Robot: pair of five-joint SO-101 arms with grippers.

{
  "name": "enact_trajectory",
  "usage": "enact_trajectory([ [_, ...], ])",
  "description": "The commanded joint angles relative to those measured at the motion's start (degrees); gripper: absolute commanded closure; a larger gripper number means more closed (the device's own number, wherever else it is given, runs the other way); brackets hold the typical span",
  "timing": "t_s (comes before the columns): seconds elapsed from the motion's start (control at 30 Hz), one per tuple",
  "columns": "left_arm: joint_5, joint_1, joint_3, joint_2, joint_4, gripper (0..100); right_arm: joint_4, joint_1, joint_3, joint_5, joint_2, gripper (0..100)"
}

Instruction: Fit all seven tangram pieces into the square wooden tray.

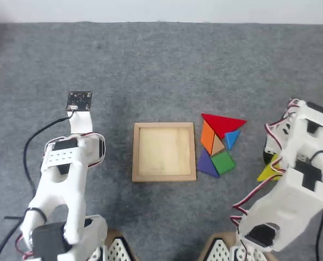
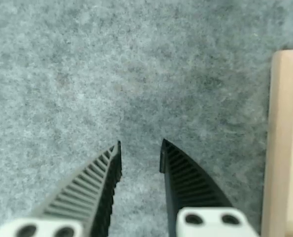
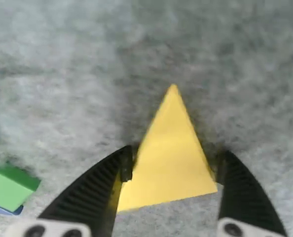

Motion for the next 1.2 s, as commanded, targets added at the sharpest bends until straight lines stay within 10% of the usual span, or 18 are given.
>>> enact_trajectory([
  [0.0,-0.4,0.3,-0.4,-0.4,-1.2,88,0.5,4.0,1.8,-3.2,0.0,68.2],
  [0.4,-0.4,0.4,-0.4,-0.4,-1.2,88,-9.2,6.5,22.0,-7.2,-18.5,68.2],
  [1.17,-0.5,0.4,-0.4,-0.4,-1.2,88,-7.0,10.3,16.8,-14.2,-7.0,84.3],
])
